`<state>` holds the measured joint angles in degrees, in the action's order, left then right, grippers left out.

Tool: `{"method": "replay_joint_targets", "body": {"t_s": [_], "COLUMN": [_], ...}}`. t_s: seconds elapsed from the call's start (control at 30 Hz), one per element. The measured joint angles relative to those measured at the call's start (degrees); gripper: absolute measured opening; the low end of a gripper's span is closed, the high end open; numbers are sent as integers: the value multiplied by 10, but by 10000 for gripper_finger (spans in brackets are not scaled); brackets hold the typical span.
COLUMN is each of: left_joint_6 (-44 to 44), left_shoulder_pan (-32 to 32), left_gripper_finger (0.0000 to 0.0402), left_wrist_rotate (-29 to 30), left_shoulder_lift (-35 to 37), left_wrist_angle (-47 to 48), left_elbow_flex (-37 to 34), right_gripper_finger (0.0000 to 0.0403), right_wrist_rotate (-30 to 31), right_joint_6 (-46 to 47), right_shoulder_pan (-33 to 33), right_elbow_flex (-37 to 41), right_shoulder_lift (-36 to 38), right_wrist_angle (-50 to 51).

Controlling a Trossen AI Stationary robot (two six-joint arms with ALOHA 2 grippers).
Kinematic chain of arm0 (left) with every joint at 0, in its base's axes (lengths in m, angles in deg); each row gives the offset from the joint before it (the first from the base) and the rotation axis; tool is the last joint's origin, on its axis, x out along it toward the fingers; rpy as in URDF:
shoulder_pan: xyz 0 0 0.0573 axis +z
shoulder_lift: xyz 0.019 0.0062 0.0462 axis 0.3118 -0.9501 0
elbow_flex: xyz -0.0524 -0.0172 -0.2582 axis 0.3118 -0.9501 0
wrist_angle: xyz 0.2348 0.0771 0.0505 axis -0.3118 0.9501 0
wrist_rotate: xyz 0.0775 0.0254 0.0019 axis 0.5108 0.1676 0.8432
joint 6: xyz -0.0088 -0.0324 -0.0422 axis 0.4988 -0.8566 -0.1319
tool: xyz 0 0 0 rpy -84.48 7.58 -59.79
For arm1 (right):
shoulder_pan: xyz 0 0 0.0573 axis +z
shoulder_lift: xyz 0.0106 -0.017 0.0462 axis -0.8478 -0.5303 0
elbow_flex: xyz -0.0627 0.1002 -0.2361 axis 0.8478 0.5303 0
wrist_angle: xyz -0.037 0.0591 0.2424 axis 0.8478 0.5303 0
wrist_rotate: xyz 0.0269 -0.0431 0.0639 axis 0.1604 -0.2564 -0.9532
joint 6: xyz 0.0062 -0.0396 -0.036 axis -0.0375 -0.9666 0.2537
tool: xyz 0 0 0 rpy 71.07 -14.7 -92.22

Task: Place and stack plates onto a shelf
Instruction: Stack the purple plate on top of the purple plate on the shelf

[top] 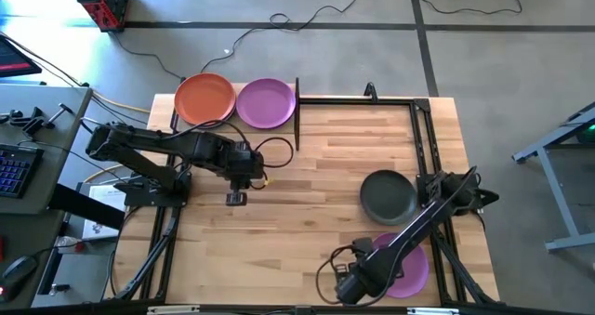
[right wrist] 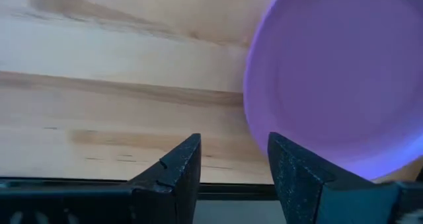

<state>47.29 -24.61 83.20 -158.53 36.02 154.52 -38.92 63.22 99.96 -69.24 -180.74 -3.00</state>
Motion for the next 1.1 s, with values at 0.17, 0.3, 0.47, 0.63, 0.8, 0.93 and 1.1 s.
{"method": "replay_joint_targets", "body": {"t_s": [0.17, 0.3, 0.47, 0.63, 0.8, 0.93, 1.1], "left_joint_6": [-5, -14, -19, -19, -19, -19, -19], "left_shoulder_pan": [0, 0, 0, 0, 0, 0, 0], "left_gripper_finger": [71, 71, 71, 71, 71, 71, 71], "left_wrist_rotate": [0, 0, 0, 0, 0, 0, 0], "left_shoulder_lift": [0, 0, 0, 0, 0, 0, 0], "left_wrist_angle": [0, -1, -2, -2, -3, -3, -4], "left_elbow_flex": [0, 0, 0, 0, 0, 0, 0], "right_gripper_finger": [154, 154, 154, 154, 154, 154, 133], "right_wrist_rotate": [-20, -44, -51, -51, -50, -57, -61], "right_joint_6": [2, 1, 1, -5, -20, -35, -35], "right_shoulder_pan": [6, 6, 6, 6, 5, 5, 5], "right_elbow_flex": [60, 105, 128, 128, 128, 128, 128], "right_shoulder_lift": [0, 0, 0, 0, -5, -16, -18], "right_wrist_angle": [-72, -128, -145, -112, -104, -121, -122]}}
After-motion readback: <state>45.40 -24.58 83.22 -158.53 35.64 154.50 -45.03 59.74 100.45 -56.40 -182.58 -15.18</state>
